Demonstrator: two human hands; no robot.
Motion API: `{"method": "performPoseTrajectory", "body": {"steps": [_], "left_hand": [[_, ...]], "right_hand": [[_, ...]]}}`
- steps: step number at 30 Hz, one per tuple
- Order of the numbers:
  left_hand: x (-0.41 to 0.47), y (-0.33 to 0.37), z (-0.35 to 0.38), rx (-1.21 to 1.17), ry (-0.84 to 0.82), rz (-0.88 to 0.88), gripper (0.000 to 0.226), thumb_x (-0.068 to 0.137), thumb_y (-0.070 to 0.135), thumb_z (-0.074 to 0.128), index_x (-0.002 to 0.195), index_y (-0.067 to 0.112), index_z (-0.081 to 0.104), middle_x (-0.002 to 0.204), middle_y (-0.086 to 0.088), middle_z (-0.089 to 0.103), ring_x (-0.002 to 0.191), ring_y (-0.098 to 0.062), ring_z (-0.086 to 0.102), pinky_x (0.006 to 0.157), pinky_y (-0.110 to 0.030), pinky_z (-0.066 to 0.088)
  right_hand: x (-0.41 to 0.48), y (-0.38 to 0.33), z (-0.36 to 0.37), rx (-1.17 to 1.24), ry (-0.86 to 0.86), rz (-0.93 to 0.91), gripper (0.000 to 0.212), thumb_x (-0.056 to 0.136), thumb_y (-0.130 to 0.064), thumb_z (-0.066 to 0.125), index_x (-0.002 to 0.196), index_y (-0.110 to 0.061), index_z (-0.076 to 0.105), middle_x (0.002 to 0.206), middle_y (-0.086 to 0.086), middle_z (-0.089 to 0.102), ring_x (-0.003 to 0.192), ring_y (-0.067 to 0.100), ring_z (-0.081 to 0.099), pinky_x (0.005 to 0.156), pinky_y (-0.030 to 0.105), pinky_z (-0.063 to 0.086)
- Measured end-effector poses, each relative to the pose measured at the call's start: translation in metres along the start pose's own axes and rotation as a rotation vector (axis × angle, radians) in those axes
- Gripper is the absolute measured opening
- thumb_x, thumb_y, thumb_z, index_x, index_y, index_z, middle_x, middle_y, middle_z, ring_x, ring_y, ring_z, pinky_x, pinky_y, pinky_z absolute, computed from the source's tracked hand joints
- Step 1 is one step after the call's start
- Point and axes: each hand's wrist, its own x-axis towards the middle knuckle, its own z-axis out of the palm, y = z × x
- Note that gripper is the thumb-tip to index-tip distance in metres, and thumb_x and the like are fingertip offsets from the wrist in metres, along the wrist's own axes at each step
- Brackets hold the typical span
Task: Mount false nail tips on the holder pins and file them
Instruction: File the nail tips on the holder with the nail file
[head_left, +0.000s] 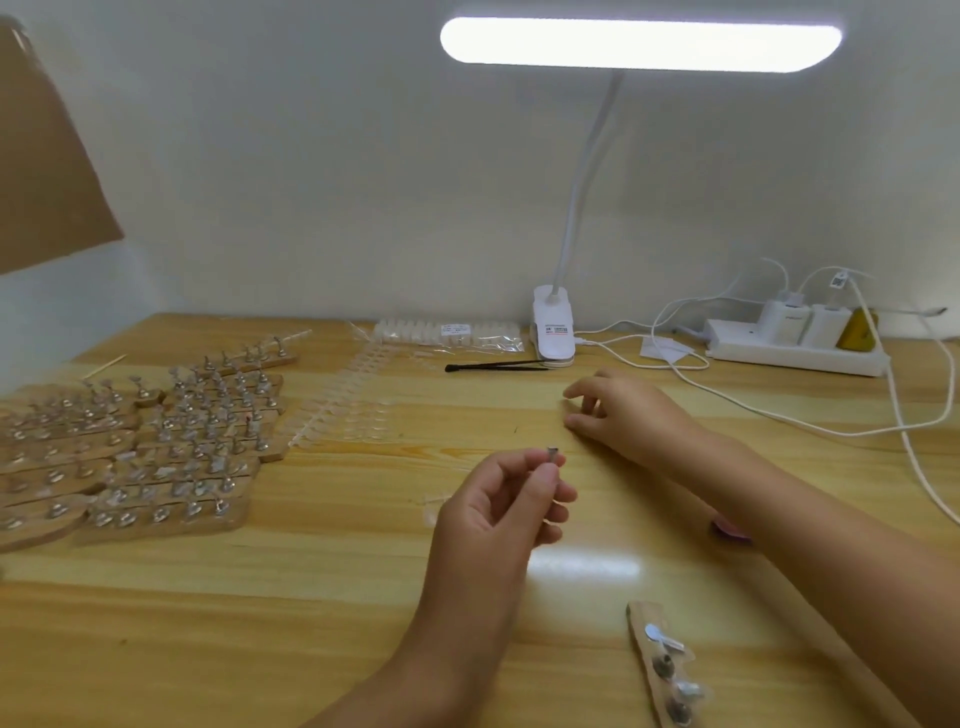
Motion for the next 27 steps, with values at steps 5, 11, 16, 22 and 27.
{"method": "performPoseTrajectory", "body": {"steps": [5, 11, 16, 22, 27], "left_hand": [[0.000, 0.002, 0.002, 0.006, -0.015, -0.001, 0.011, 0.092, 0.017, 0.062, 0.094, 0.016, 0.072, 0.078, -0.001, 0.073, 0.068, -0.004, 0.062, 0.064, -0.016, 0.051], [0.000, 0.003, 0.003, 0.008, -0.021, -0.042, 0.012, 0.095, 0.016, 0.060, 0.095, 0.015, 0.072, 0.078, 0.001, 0.073, 0.069, -0.005, 0.063, 0.065, -0.017, 0.051], [-0.001, 0.004, 0.004, -0.020, 0.004, -0.064, 0.013, 0.097, 0.016, 0.058, 0.099, 0.012, 0.071, 0.077, 0.000, 0.072, 0.067, -0.004, 0.062, 0.065, -0.017, 0.052], [0.002, 0.008, -0.002, -0.086, 0.130, -0.011, 0.015, 0.098, 0.017, 0.054, 0.096, 0.013, 0.068, 0.072, 0.002, 0.068, 0.066, -0.005, 0.062, 0.062, -0.017, 0.051], [0.008, 0.010, -0.008, -0.173, 0.219, 0.000, 0.014, 0.099, 0.016, 0.052, 0.091, 0.015, 0.064, 0.067, 0.005, 0.064, 0.060, -0.005, 0.060, 0.057, -0.016, 0.051]], "right_hand": [[0.008, -0.004, 0.007, 0.025, 0.078, -0.060, 0.008, 0.092, -0.021, 0.065, 0.098, -0.017, 0.069, 0.085, -0.010, 0.049, 0.089, 0.017, 0.054, 0.070, 0.026, 0.036], [-0.032, -0.014, -0.013, 0.200, 0.060, -0.052, 0.007, 0.098, -0.016, 0.057, 0.096, -0.014, 0.064, 0.090, -0.005, 0.067, 0.081, 0.011, 0.063, 0.076, 0.030, 0.053], [-0.080, -0.011, -0.022, 0.223, 0.029, -0.098, 0.016, 0.094, -0.014, 0.062, 0.087, -0.028, 0.060, 0.083, -0.013, 0.066, 0.076, 0.001, 0.062, 0.070, 0.017, 0.049], [-0.066, -0.008, -0.028, 0.034, -0.061, -0.122, 0.021, 0.096, -0.017, 0.059, 0.113, -0.028, 0.065, 0.104, -0.014, 0.058, 0.092, 0.003, 0.057, 0.084, 0.019, 0.048], [-0.077, -0.019, -0.040, 0.133, -0.269, -0.252, 0.015, 0.093, -0.021, 0.065, 0.102, -0.032, 0.069, 0.094, -0.015, 0.063, 0.088, 0.001, 0.059, 0.079, 0.017, 0.048]]}}
